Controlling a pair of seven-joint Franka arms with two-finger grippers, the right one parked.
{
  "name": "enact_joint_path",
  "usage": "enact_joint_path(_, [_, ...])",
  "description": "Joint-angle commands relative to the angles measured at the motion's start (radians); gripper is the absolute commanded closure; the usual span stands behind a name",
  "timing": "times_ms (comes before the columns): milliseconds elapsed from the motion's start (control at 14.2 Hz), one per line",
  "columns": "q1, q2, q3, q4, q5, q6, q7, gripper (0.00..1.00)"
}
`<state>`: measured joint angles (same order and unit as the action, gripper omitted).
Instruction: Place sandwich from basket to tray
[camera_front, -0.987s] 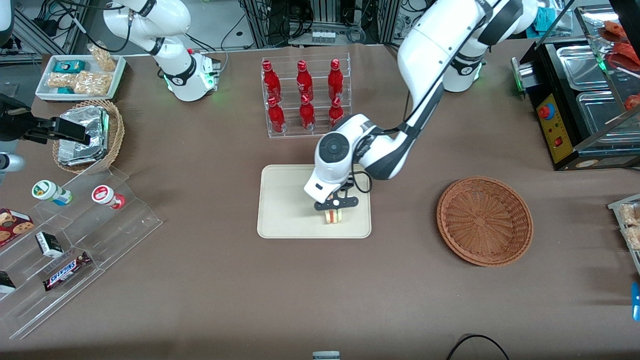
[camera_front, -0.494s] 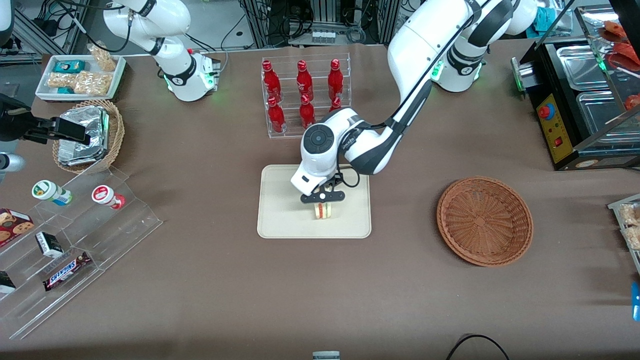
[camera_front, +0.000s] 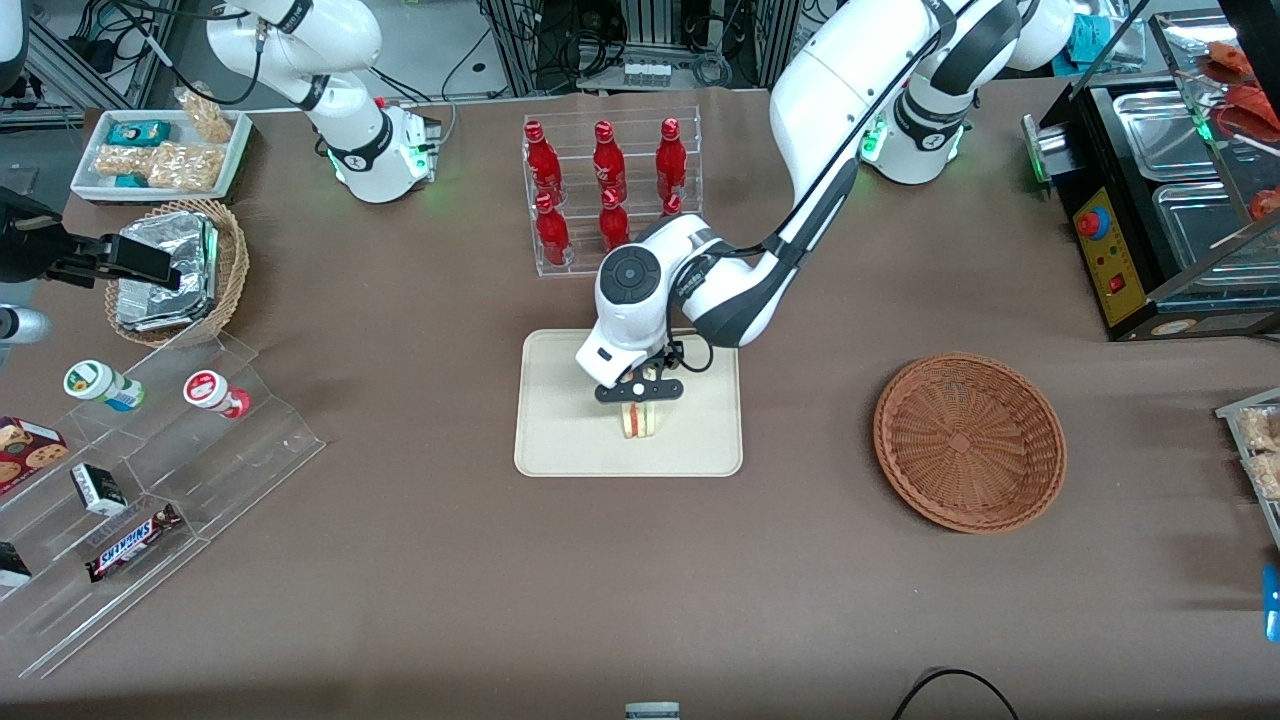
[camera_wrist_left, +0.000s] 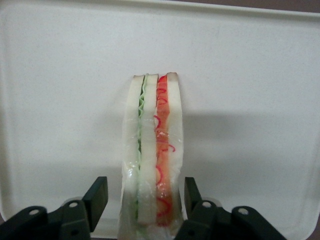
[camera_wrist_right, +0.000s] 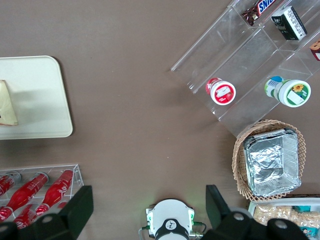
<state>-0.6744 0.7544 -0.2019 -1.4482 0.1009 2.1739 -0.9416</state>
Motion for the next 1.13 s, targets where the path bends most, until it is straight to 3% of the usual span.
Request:
enact_joint_path(0, [-0.019, 0.016, 0.016, 0.042, 0.022, -0.017, -0.014, 0.00])
enact_joint_path(353, [-0.011, -0.046, 0.059, 0.043, 0.023, -0.061, -0.013, 0.00])
enact_joint_path(635, [-0.004, -0.190, 0.136, 0.026, -0.009, -0.192, 0.033, 0.00])
enact_joint_path(917, [-0.004, -0.302, 0.278, 0.005, -0.185, -0.336, 0.223, 0.00])
enact_joint_path(1058, [-0.005, -0.345, 0.375, 0.005, -0.230, -0.432, 0.302, 0.00])
